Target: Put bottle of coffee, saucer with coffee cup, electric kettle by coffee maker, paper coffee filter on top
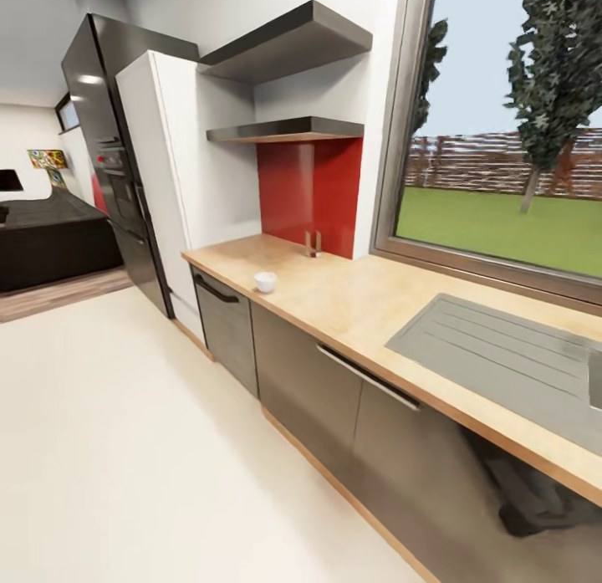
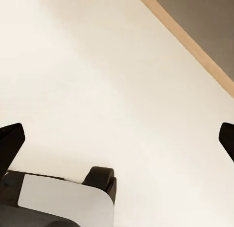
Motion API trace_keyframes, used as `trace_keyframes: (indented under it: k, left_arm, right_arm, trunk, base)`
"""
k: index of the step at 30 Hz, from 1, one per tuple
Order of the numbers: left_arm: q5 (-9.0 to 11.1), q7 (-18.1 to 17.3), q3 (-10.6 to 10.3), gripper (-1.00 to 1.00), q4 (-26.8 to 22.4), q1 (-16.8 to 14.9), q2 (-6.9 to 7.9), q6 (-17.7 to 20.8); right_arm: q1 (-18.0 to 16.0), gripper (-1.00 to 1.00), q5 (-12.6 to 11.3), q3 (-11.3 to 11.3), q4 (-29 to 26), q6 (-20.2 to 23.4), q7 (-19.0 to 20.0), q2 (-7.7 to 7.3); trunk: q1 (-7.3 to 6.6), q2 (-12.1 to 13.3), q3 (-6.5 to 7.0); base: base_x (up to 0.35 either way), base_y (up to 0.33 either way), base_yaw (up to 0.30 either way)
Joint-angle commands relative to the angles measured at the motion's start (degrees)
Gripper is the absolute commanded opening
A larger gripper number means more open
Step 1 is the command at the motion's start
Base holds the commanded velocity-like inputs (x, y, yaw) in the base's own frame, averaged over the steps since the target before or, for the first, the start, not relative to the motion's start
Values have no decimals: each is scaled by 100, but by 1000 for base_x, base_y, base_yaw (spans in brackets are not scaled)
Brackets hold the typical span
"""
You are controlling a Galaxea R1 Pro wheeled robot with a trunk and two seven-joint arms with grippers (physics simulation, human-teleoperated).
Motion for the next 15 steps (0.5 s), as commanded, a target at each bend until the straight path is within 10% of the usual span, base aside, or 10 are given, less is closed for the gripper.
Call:
trace_keyframes:
  k: [1,15]
  left_arm:
    - [51,-22,1,100,2,-3,1,32]
    - [52,-22,1,100,-1,-3,1,32]
  right_arm:
    - [-4,100,-59,24,7,-11,23,-3]
    - [-4,100,-59,24,7,-13,-157,31]
  trunk:
    - [2,-3,-4]
    - [2,-3,6]
  base:
    - [238,209,158]
    - [242,220,244]
